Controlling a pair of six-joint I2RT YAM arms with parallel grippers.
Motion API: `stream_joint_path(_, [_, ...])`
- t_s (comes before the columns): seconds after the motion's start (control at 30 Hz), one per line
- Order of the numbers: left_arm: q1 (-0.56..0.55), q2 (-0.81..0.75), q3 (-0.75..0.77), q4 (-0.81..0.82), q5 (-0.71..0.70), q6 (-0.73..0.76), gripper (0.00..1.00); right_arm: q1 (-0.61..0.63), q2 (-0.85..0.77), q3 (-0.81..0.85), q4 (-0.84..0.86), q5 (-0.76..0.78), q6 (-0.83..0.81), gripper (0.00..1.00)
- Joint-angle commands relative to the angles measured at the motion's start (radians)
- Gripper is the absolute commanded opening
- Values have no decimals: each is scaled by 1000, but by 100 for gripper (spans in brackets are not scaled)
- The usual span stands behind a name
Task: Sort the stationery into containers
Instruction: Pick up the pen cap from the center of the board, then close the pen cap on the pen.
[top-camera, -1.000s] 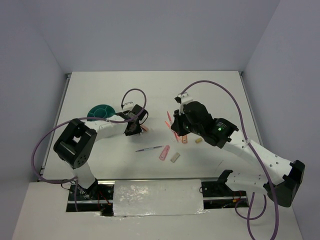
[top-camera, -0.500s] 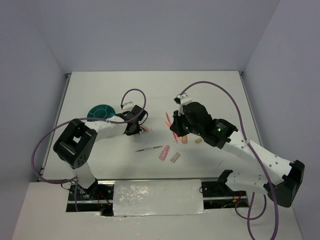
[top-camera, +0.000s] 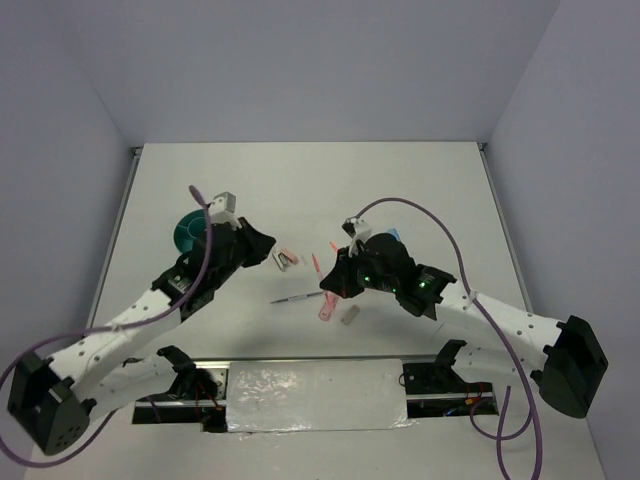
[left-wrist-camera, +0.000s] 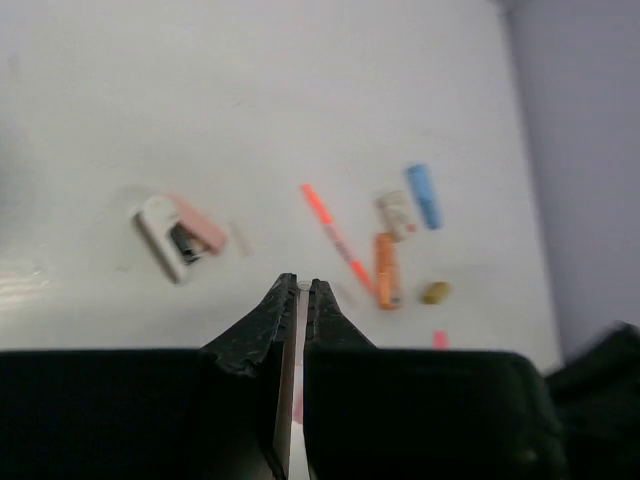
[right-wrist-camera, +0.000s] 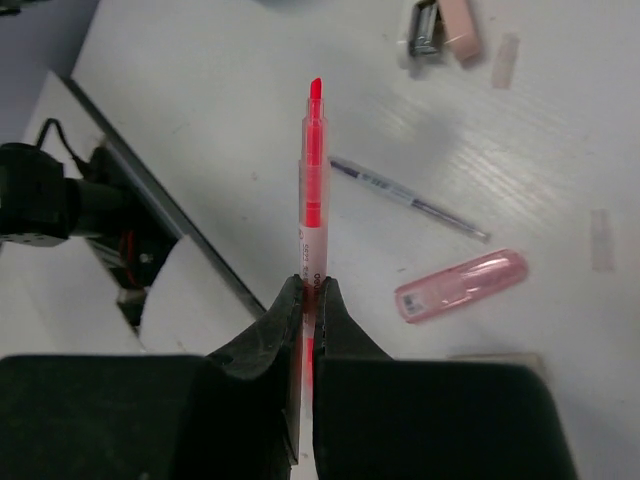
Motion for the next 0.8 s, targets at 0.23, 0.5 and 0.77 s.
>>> stream_joint_path(0.23, [-12,-310,-249,575,274,15,0,128,7,-73,484,-120,184,0])
stream_joint_path(0.5, [-12,-395,-303,640,270,4,0,177,31,-41,446,-61,204,0])
stream_joint_path(0.77, [-12,-382,-312,671,279,-16,0,196,74,-8,449,-59,196,0])
